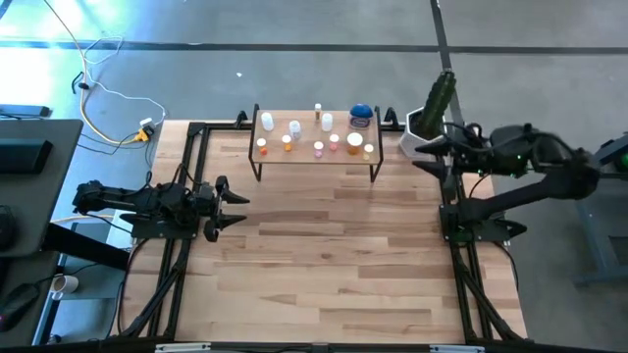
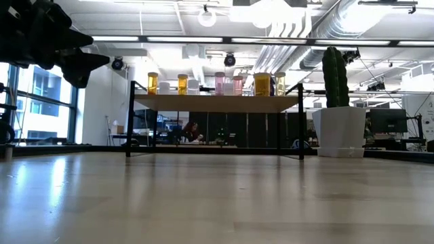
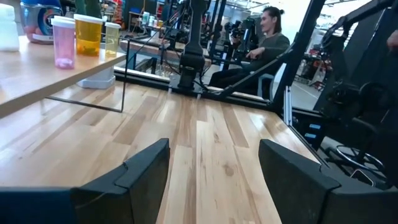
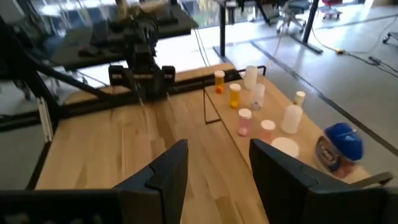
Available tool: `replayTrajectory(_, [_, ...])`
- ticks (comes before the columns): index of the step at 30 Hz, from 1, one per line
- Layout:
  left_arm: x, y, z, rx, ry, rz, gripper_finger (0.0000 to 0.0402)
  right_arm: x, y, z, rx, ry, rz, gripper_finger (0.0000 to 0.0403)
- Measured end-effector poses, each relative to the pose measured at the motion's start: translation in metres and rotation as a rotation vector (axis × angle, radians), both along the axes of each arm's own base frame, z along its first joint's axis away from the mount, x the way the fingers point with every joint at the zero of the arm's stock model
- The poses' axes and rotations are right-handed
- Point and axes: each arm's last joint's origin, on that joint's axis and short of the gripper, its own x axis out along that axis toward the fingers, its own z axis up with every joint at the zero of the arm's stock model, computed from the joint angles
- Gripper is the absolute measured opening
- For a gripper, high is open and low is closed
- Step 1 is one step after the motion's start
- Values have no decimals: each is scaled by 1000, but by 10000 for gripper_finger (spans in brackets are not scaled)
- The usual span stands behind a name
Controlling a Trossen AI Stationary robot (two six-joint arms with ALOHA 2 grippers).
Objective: Pick and place medicine bottles onto shelf by color
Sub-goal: Return to Home Position
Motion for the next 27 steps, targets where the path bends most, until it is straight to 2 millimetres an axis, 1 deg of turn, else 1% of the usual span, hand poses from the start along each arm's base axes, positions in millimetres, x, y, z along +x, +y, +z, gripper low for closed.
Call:
replayTrajectory(3, [0, 0, 0, 0, 0, 0, 236, -8, -1, -27, 8, -65, 3, 163])
replayTrajectory(7, [0, 0, 0, 0, 0, 0, 236, -12, -1, -64, 14, -129, 6, 163])
replayTrajectory(11, [0, 0, 0, 0, 0, 0, 236, -11, -1, -100, 28, -196, 16, 163])
replayTrajectory(16, [0, 0, 0, -1, 0, 0, 236, -7, 0, -139, 41, -273, 40, 163])
replayTrajectory(22, [0, 0, 0, 0, 0, 0, 236, -3, 1, -182, 60, -255, 54, 163])
replayTrajectory(27, [0, 0, 0, -1, 0, -1, 236, -4, 1, -209, 103, -230, 43, 163])
